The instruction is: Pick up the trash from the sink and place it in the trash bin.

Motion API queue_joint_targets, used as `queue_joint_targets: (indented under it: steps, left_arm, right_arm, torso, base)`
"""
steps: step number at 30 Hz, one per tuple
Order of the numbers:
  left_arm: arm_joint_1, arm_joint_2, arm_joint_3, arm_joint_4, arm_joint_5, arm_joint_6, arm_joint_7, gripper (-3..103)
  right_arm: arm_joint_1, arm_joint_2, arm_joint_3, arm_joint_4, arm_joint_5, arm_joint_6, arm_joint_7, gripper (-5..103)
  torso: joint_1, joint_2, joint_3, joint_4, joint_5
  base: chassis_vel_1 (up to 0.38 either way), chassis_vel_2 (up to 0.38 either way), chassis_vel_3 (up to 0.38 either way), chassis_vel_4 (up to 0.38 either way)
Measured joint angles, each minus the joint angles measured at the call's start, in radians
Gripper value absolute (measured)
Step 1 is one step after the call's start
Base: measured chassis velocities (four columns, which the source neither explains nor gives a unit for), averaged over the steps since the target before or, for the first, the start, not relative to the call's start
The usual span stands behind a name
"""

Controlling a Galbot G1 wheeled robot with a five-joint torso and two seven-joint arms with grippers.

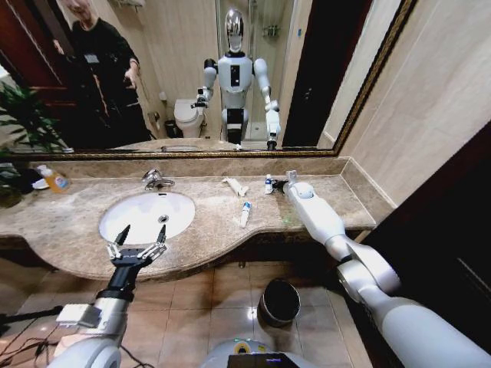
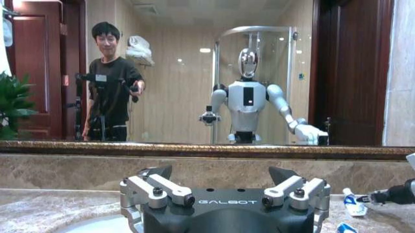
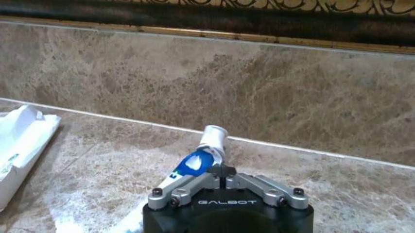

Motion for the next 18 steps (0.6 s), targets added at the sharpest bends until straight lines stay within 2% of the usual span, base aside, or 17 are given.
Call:
queue_joint_targets:
  steps: [6,18]
  left_arm:
    - [0.0,0.0,0.0,0.0,0.0,0.0,0.0,100]
    - [0.0,0.0,0.0,0.0,0.0,0.0,0.0,100]
  right_arm:
    - [-0.029,-0.039,-0.03,0.113,0.073,-0.036,0.057,0]
    - [-0.083,-0.109,-0.029,0.294,0.158,-0.07,0.103,0]
  torso:
    - [0.0,0.0,0.0,-0.0001,0.0001]
    - [0.0,0.0,0.0,0.0,0.0]
  base:
    - [0.0,0.0,0.0,0.0]
    - [0.0,0.0,0.0,0.0]
